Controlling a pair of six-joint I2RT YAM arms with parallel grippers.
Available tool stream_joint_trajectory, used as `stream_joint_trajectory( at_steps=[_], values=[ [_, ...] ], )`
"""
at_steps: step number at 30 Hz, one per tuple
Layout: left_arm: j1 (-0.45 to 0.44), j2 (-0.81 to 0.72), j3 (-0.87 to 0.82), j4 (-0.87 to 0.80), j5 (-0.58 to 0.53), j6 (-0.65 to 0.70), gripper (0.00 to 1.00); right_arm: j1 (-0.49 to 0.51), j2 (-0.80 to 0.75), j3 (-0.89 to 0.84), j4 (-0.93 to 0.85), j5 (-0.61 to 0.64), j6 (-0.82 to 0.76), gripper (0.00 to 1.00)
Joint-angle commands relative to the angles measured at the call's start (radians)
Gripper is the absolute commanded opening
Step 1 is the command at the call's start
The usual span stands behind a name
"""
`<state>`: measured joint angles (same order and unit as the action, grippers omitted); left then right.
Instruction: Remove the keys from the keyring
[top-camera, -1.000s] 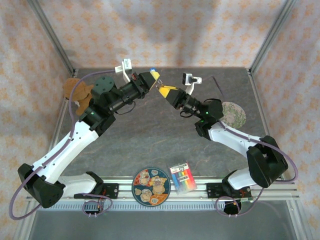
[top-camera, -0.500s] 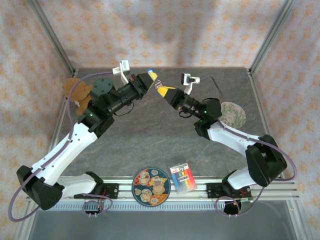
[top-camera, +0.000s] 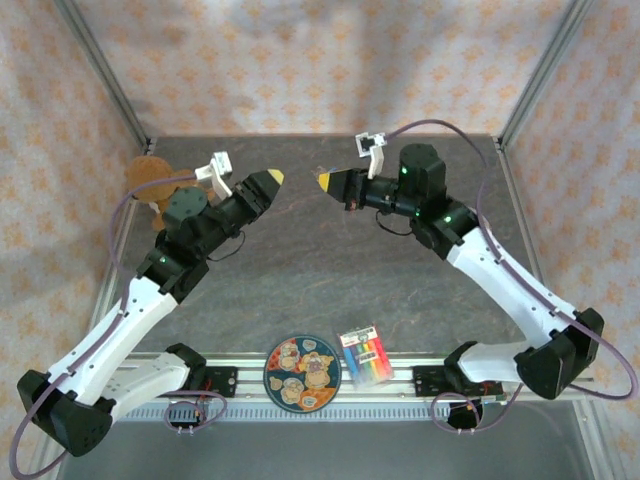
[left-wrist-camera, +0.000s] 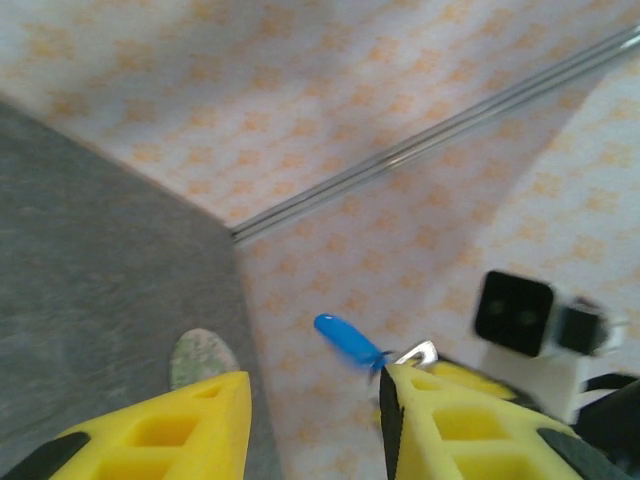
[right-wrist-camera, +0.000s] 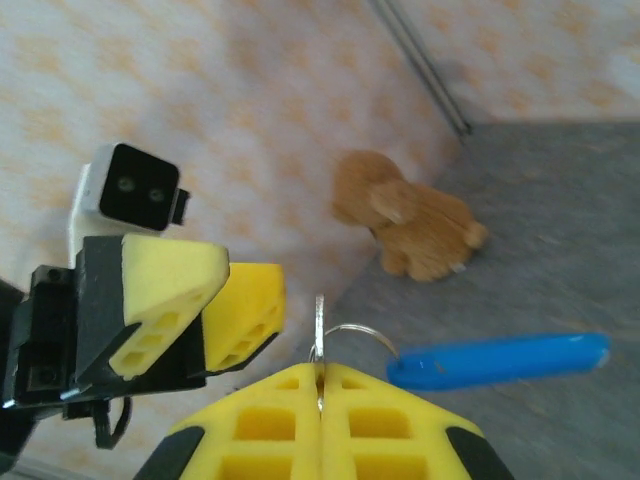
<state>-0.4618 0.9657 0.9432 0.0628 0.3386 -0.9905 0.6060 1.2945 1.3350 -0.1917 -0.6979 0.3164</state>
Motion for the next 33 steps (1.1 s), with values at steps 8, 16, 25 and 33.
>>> stream_joint_trajectory(
  at_steps=[8,16,25,33],
  values=[
    [0.008,-0.049,-0.12,-0.106,-0.013,0.21,0.5,0.003,0.182,0.264,-0.805,0.301,-0.339,0.0],
    [0.005,-0.062,-0.241,0.007,0.067,0.268,0.51,0.005,0.302,0.377,-0.996,0.445,-0.395,0.0],
    [-0.115,-0.063,-0.265,0.032,-0.027,0.452,0.5,0.008,0.236,0.413,-0.951,0.168,-0.435,0.0],
    [-0.184,-0.077,-0.329,0.206,-0.042,0.564,0.53,0.011,0.179,0.408,-0.891,0.084,-0.451,0.0]
  ],
)
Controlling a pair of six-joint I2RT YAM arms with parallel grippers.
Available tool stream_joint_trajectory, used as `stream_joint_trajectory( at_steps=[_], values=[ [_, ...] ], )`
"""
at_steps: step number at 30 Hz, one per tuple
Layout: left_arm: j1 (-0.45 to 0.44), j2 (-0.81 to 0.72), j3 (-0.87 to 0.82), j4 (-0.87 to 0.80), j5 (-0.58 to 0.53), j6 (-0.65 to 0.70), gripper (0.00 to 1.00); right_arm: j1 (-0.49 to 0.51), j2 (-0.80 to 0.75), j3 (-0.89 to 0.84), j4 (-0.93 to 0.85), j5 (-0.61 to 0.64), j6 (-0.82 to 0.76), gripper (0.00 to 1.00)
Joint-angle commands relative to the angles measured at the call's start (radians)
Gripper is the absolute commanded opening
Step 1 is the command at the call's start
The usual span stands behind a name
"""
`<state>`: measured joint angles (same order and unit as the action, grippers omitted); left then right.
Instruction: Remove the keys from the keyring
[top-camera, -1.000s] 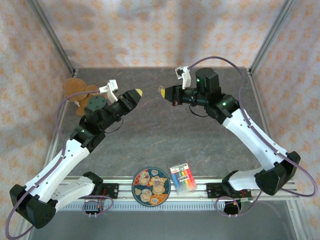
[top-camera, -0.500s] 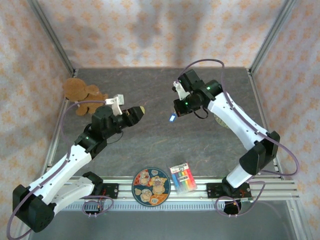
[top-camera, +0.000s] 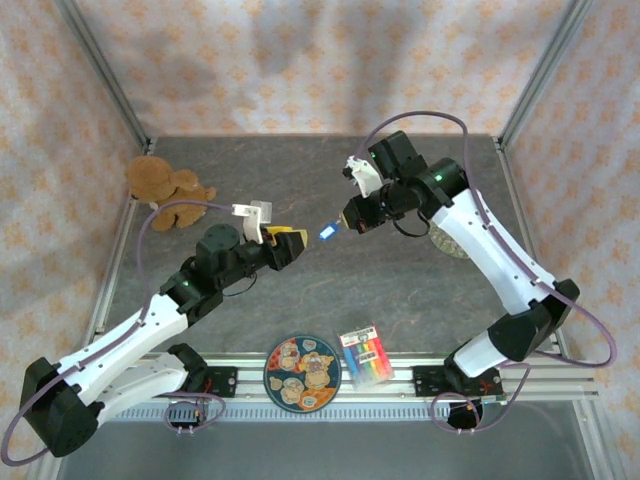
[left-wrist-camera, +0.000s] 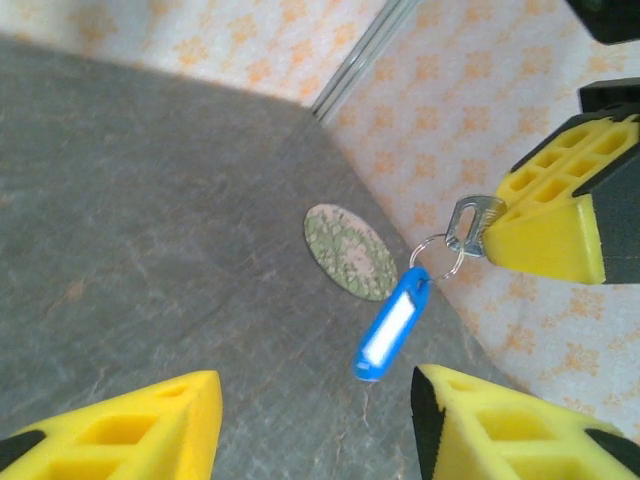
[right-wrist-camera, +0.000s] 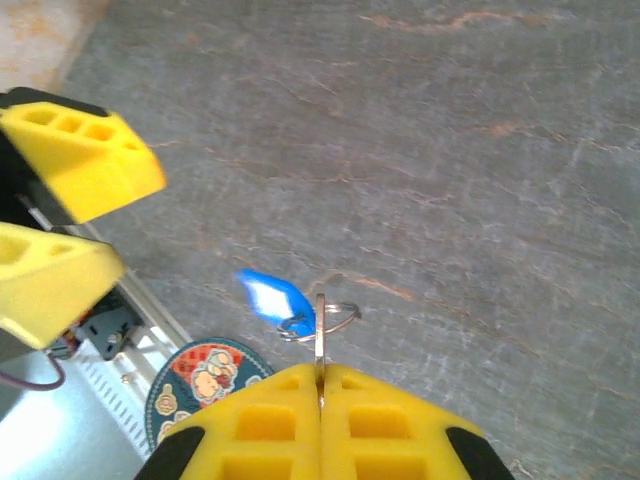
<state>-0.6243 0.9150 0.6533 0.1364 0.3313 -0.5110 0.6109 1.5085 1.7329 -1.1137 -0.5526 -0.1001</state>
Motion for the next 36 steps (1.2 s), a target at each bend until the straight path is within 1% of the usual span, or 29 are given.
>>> stream_joint_trajectory(
  at_steps=[1,3,5,8,11,16,24,30,36],
  values=[
    [-0.031,-0.039,-0.064,0.177,-0.044,0.105,0.54,0.008,-0.053,0.0,0.041,-0.065,-0.053,0.0],
    [-0.045,-0.061,-0.103,0.249,-0.055,0.145,0.55,0.015,-0.088,-0.025,0.065,-0.063,-0.096,0.0],
    [-0.054,-0.075,-0.132,0.305,-0.037,0.195,0.56,0.018,-0.115,-0.032,0.072,-0.033,-0.136,0.0],
    [-0.068,-0.082,-0.153,0.346,-0.013,0.261,0.56,0.021,-0.148,-0.036,0.072,-0.013,-0.2,0.0],
    [-0.085,-0.082,-0.161,0.363,-0.021,0.304,0.56,0.024,-0.186,-0.052,0.086,0.001,-0.25,0.0],
    [-0.12,-0.069,-0.159,0.385,-0.03,0.382,0.56,0.026,-0.235,-0.078,0.122,-0.017,-0.292,0.0],
    [-0.166,-0.015,-0.113,0.44,-0.058,0.461,0.57,0.026,-0.238,-0.06,0.122,-0.061,-0.269,0.0],
    [-0.19,0.039,-0.083,0.522,-0.093,0.51,0.59,0.026,-0.243,-0.066,0.144,-0.111,-0.231,0.0],
    [-0.195,0.101,-0.033,0.578,-0.063,0.526,0.59,0.026,-0.252,-0.086,0.169,-0.156,-0.197,0.0]
  ],
)
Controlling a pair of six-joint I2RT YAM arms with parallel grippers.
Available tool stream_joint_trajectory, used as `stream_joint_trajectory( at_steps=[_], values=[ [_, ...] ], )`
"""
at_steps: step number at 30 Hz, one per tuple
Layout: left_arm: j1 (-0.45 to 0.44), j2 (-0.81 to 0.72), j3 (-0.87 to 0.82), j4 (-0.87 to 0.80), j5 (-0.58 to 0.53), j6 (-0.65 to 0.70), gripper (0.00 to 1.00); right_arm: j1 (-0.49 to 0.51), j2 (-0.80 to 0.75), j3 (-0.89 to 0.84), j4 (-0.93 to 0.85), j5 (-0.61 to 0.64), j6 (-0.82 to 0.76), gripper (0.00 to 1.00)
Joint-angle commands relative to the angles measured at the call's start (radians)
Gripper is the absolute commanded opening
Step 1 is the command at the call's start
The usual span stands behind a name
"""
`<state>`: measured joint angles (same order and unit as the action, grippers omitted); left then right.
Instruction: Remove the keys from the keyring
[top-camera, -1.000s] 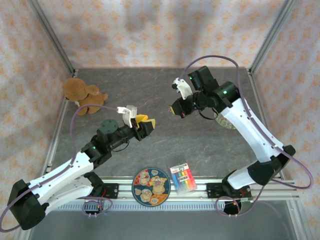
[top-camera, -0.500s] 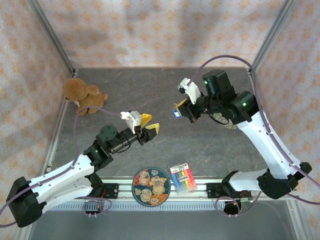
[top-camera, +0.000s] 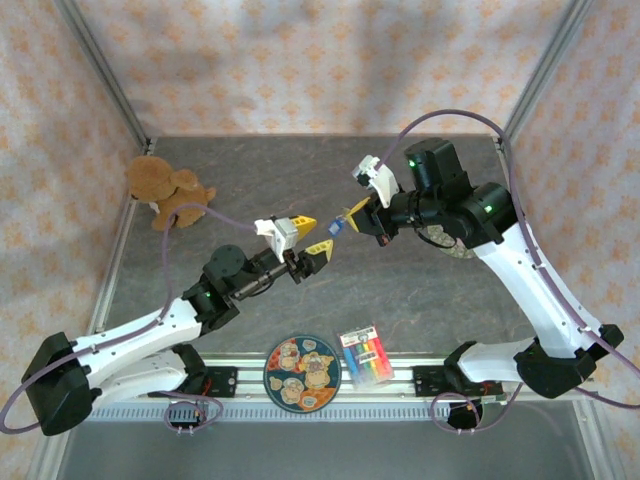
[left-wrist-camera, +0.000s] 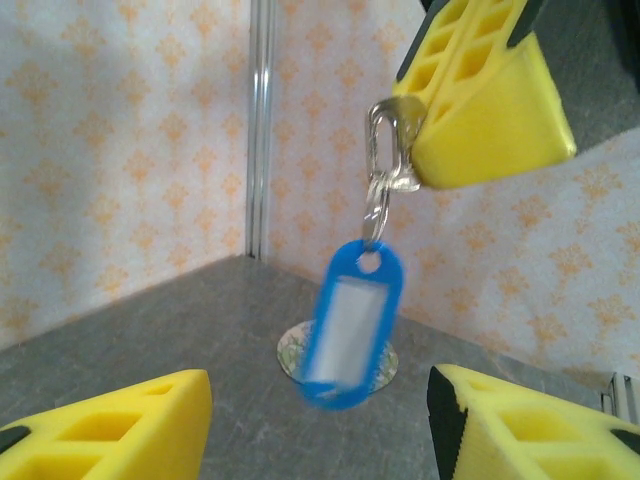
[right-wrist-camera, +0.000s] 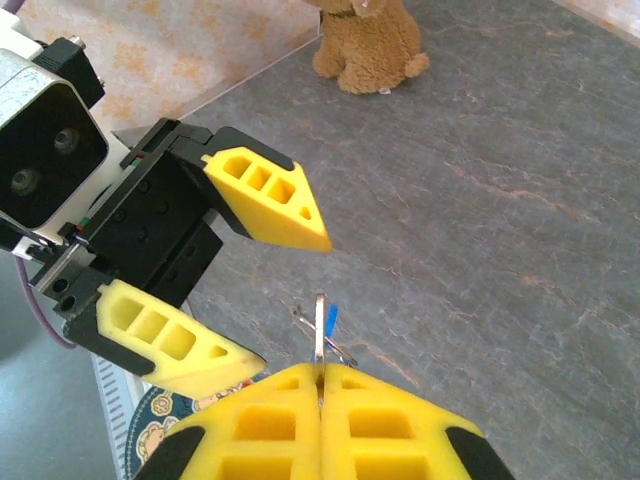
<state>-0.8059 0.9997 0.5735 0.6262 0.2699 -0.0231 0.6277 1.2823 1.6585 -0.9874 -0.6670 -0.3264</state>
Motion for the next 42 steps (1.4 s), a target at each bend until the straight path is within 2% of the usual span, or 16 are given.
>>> stream_joint_trajectory(
  at_steps=[1,13,27,38,42],
  values=[
    [-0.014,0.028,0.055,0.095,0.001,0.039,0.6,0.009,-0.029,-0.017,0.05,-0.048,0.034,0.0],
    [-0.027,0.123,0.123,0.124,0.035,0.064,0.6,0.009,-0.043,-0.042,0.084,-0.094,0.062,0.0],
    [-0.033,0.161,0.176,0.117,0.054,0.081,0.54,0.009,-0.068,-0.062,0.111,-0.108,0.076,0.0],
    [-0.042,0.165,0.181,0.116,0.049,0.089,0.39,0.009,-0.081,-0.066,0.114,-0.106,0.076,0.0],
    [-0.044,0.16,0.176,0.123,0.047,0.085,0.38,0.009,-0.087,-0.069,0.117,-0.106,0.076,0.0]
  ],
)
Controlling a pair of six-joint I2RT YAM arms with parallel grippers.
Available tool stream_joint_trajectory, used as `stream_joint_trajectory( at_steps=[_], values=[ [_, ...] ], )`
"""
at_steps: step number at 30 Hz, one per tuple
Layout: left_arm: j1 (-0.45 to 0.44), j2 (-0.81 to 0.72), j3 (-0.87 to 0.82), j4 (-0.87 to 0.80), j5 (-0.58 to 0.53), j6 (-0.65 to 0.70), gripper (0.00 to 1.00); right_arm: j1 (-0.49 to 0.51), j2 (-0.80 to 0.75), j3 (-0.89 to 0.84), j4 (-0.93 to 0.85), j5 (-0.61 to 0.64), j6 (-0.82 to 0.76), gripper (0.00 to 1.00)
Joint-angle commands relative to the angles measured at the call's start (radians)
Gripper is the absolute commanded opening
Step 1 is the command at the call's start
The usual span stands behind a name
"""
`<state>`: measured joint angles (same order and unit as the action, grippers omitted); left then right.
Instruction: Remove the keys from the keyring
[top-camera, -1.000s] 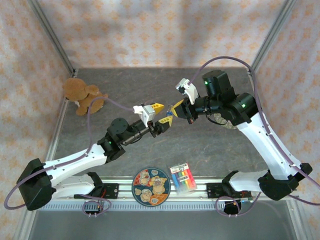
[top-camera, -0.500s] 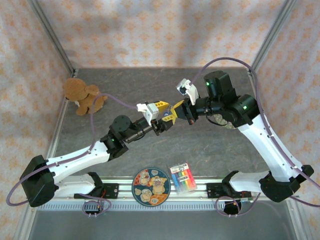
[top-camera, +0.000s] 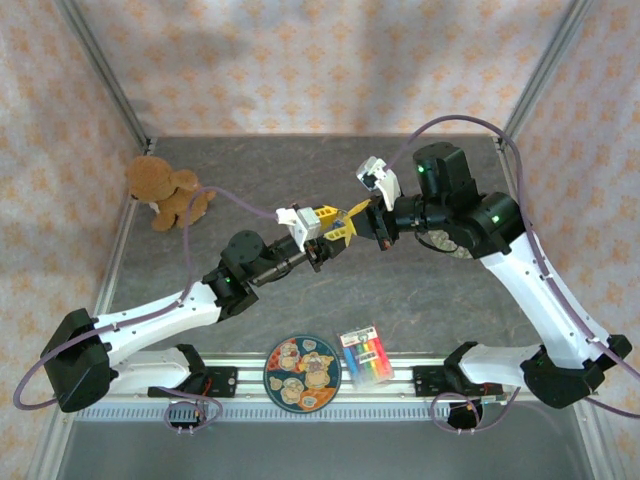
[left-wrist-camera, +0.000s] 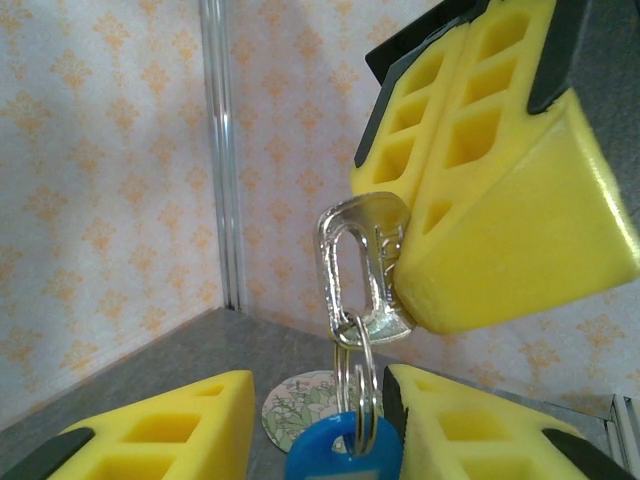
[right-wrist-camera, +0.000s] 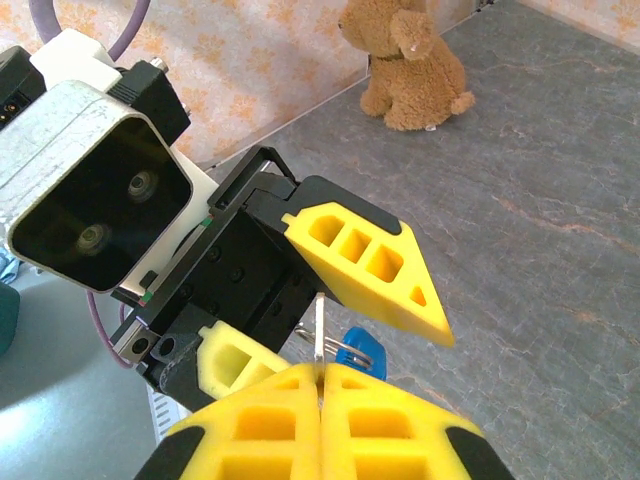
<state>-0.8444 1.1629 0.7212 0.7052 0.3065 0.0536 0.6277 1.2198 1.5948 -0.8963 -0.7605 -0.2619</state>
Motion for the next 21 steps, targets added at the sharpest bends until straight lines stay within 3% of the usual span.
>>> stream_joint_trajectory(
  at_steps=[1,15,18,21],
  values=[
    [-0.006,-0.005,0.028,0.047,0.012,0.006,0.36,0.009,-0.026,-0.005,0.026,-0.012,0.012,0.0],
    [-0.01,-0.011,0.035,0.067,0.017,0.001,0.37,0.009,-0.03,-0.023,0.042,-0.02,0.027,0.0],
    [-0.012,-0.016,0.033,0.078,0.014,-0.004,0.41,0.009,-0.03,-0.027,0.043,-0.024,0.03,0.0],
    [-0.015,-0.017,0.037,0.076,0.017,-0.005,0.34,0.009,-0.031,-0.031,0.049,-0.025,0.032,0.0]
  ],
)
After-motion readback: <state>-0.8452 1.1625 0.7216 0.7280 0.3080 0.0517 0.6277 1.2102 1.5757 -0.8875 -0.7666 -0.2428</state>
